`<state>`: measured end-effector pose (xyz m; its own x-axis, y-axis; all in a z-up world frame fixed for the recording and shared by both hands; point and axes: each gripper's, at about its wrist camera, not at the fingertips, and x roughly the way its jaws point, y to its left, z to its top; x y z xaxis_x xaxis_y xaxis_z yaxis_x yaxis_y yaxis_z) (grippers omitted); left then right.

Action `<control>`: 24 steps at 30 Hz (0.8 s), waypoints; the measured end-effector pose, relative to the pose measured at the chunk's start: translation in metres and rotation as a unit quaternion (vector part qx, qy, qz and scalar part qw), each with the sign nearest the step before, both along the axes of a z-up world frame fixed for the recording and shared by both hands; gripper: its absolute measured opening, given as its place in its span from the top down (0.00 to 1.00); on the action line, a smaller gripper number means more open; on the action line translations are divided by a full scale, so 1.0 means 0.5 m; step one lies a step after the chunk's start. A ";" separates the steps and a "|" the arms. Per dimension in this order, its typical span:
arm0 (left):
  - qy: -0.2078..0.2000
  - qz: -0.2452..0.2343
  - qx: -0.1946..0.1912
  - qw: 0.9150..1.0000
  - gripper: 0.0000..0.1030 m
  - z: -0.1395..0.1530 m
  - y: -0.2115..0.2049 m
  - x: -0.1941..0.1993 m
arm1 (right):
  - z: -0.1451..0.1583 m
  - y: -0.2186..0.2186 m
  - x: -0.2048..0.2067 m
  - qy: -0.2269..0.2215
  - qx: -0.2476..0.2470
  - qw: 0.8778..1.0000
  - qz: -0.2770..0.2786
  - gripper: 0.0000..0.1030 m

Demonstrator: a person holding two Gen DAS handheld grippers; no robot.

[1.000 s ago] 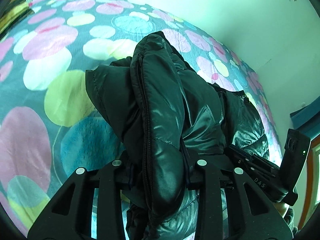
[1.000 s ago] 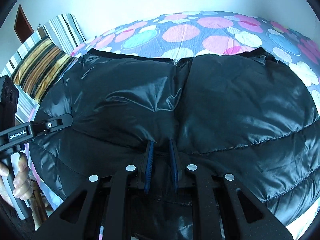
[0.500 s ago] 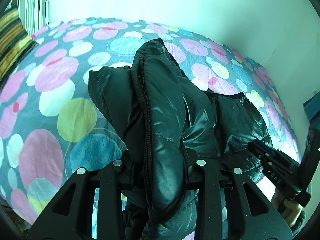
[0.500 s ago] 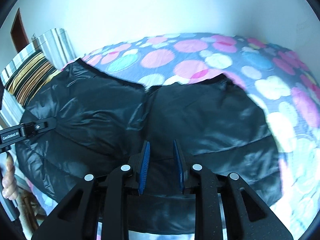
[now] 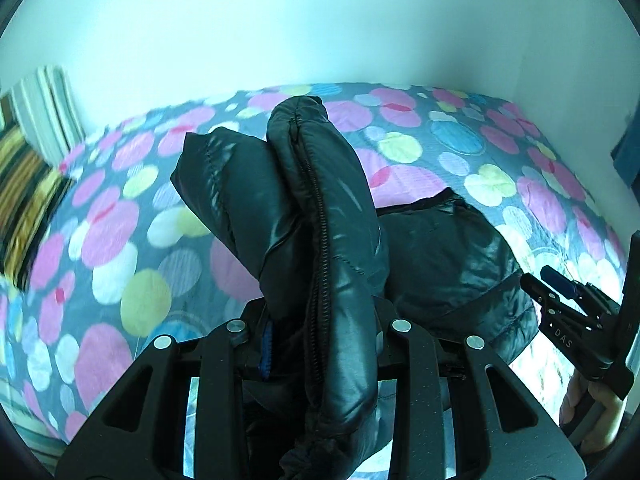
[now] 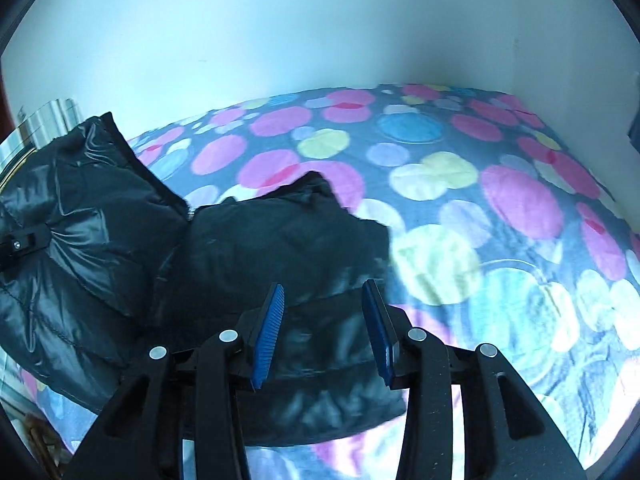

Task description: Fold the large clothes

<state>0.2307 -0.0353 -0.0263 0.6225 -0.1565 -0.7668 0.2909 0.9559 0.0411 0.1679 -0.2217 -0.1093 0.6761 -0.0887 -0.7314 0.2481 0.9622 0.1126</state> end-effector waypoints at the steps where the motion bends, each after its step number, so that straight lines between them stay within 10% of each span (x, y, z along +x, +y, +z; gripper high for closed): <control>1: -0.004 -0.005 0.005 1.000 0.69 0.001 -0.019 -0.003 | -0.002 -0.019 -0.007 0.001 0.001 1.000 -0.010 0.60; 24: -0.033 -0.098 0.111 0.988 0.70 -0.113 -0.419 -0.060 | -0.039 -0.232 -0.069 0.041 -0.003 0.993 -0.111 0.60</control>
<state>0.2008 -0.2449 -0.0828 0.6468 -0.1111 -0.7545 0.4596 0.8463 0.2694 0.1331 -0.3377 -0.1288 0.5772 -0.2326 -0.7828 0.4616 0.8837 0.0777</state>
